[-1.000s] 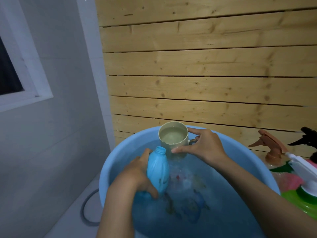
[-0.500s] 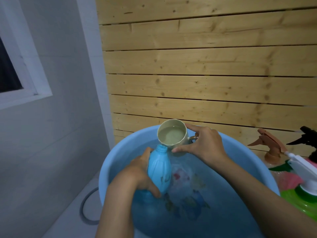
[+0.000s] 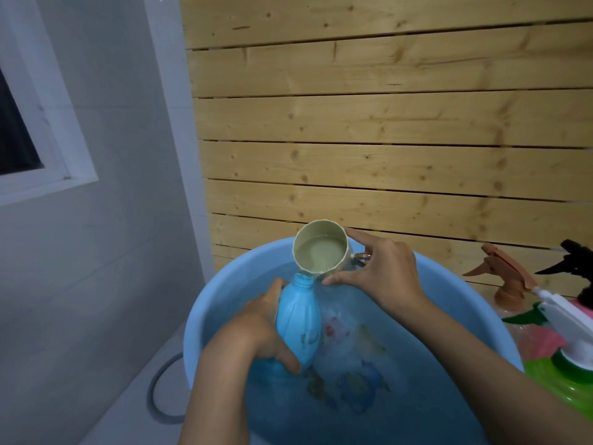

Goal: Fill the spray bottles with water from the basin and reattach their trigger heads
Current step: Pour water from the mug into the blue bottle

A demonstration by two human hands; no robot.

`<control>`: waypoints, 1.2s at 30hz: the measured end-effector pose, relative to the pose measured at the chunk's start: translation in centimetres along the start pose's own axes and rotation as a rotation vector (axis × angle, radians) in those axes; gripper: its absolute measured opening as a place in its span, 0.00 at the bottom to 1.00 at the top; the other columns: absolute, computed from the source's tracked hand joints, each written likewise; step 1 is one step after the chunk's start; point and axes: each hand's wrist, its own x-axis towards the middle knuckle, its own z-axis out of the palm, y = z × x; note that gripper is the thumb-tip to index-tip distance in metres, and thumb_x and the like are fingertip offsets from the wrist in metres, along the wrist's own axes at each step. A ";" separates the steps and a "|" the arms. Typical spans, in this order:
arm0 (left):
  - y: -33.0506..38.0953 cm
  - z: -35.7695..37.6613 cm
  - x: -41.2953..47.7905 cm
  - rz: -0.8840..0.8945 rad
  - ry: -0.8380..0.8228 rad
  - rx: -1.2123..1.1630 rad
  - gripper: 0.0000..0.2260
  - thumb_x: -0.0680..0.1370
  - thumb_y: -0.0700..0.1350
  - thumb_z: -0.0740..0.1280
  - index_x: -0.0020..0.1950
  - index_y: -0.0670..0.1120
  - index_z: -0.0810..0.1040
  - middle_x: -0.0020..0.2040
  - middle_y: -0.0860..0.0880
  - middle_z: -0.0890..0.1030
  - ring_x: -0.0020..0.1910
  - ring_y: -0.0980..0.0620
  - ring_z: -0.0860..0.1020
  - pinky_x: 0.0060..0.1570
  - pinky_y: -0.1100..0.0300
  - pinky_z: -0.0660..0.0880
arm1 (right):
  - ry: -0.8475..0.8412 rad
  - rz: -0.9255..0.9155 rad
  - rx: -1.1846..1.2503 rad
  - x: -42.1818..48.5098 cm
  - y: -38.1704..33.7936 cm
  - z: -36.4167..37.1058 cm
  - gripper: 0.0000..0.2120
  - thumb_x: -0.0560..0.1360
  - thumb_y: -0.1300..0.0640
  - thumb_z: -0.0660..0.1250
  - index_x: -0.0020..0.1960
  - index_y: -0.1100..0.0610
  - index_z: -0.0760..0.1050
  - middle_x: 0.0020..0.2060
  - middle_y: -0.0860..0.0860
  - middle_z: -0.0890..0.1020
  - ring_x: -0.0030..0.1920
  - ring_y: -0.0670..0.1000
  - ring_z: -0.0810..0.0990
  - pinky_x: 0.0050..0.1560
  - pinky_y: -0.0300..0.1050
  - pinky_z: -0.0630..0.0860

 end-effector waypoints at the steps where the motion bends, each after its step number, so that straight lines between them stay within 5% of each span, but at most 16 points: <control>1: 0.0 0.0 0.0 -0.002 -0.002 0.000 0.43 0.60 0.44 0.81 0.66 0.57 0.58 0.59 0.52 0.73 0.57 0.49 0.74 0.54 0.51 0.76 | 0.006 -0.007 0.003 0.0 0.0 0.0 0.41 0.52 0.41 0.82 0.64 0.41 0.75 0.31 0.44 0.81 0.37 0.42 0.79 0.41 0.37 0.65; 3: 0.0 0.0 0.1 -0.006 -0.003 0.005 0.44 0.60 0.44 0.81 0.67 0.56 0.57 0.59 0.52 0.73 0.57 0.49 0.74 0.54 0.51 0.76 | 0.014 -0.016 0.004 0.0 0.0 0.0 0.41 0.52 0.42 0.82 0.63 0.40 0.76 0.30 0.42 0.80 0.33 0.38 0.75 0.39 0.35 0.63; 10: -0.1 0.1 0.1 -0.003 0.001 0.020 0.43 0.60 0.44 0.81 0.65 0.56 0.58 0.58 0.52 0.73 0.56 0.49 0.74 0.53 0.51 0.77 | 0.043 -0.062 -0.038 0.2 0.4 0.3 0.43 0.52 0.40 0.82 0.65 0.43 0.75 0.42 0.50 0.86 0.46 0.50 0.83 0.44 0.40 0.69; 25: -0.4 0.2 0.3 0.011 0.037 0.025 0.43 0.59 0.43 0.80 0.64 0.58 0.57 0.58 0.52 0.72 0.56 0.48 0.74 0.53 0.49 0.77 | 0.143 -0.152 -0.061 0.5 1.0 0.7 0.43 0.51 0.42 0.82 0.65 0.44 0.75 0.37 0.52 0.86 0.42 0.52 0.84 0.40 0.40 0.67; 36: -0.4 0.2 0.3 0.023 0.024 0.051 0.45 0.59 0.43 0.80 0.66 0.58 0.56 0.59 0.52 0.71 0.57 0.48 0.73 0.53 0.48 0.77 | 0.287 -0.255 -0.111 0.8 1.4 1.0 0.42 0.49 0.42 0.82 0.62 0.48 0.78 0.26 0.51 0.80 0.29 0.55 0.79 0.43 0.41 0.65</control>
